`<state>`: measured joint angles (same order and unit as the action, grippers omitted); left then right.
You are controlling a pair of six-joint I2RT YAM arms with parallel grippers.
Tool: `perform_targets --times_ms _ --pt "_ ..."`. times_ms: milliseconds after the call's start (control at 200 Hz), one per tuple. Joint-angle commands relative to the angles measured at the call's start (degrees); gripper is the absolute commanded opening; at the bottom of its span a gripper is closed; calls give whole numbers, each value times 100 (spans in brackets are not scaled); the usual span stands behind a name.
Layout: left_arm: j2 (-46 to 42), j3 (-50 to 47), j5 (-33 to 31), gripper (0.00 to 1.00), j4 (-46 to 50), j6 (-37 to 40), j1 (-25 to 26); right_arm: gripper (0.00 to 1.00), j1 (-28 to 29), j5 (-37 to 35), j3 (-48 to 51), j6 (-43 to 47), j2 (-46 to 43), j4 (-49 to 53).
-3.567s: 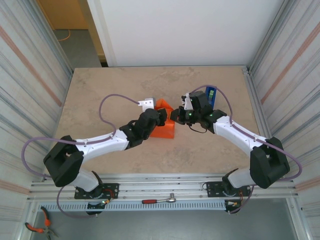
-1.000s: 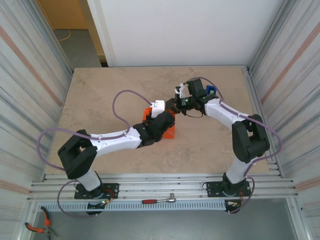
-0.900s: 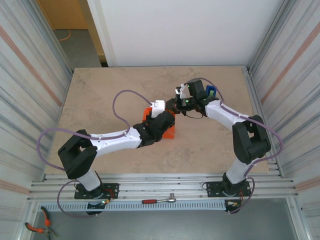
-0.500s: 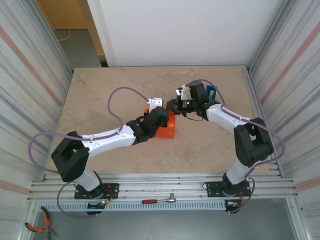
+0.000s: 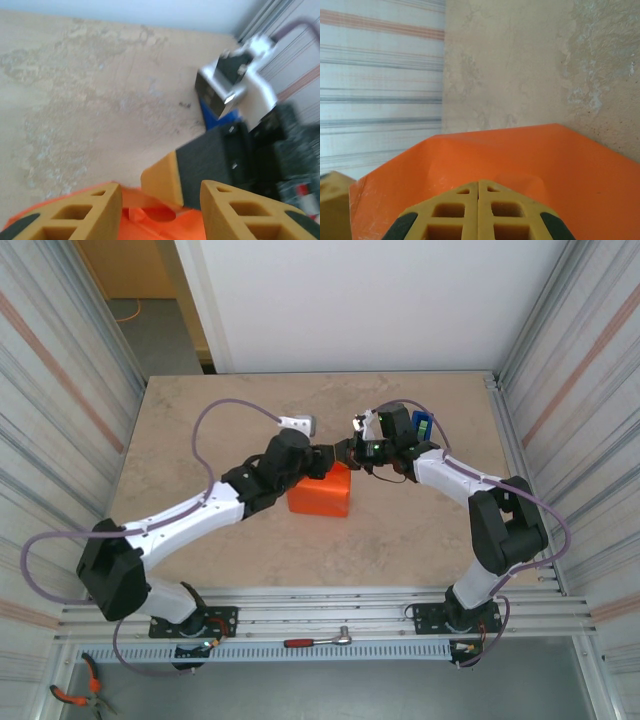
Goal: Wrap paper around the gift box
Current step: Fold the wrapping paper for the gift box.
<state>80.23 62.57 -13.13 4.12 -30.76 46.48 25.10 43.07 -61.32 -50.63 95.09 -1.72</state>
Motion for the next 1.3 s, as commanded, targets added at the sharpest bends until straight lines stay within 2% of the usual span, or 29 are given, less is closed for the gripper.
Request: perform_targets --times_ms 0,261,476,561,757,1298 --pt "-374 103 285 46 -220 -155 -216 0 80 -194 383 -44 210 1165" --pt "-757 -199 314 44 109 -260 -954 0 82 -189 392 -37 206 1165" --pt "-1047 -1005 -178 28 252 -387 -1132 0 74 -198 406 -26 180 1165" --pt "-948 -1195 -98 24 224 -455 -1166 0 74 -194 401 -26 183 1164" --pt "-643 -1140 115 23 123 -300 -1069 0 56 -194 427 -18 184 1173" --pt "243 -342 -126 24 664 369 -334 0 31 -176 362 -46 212 1150"
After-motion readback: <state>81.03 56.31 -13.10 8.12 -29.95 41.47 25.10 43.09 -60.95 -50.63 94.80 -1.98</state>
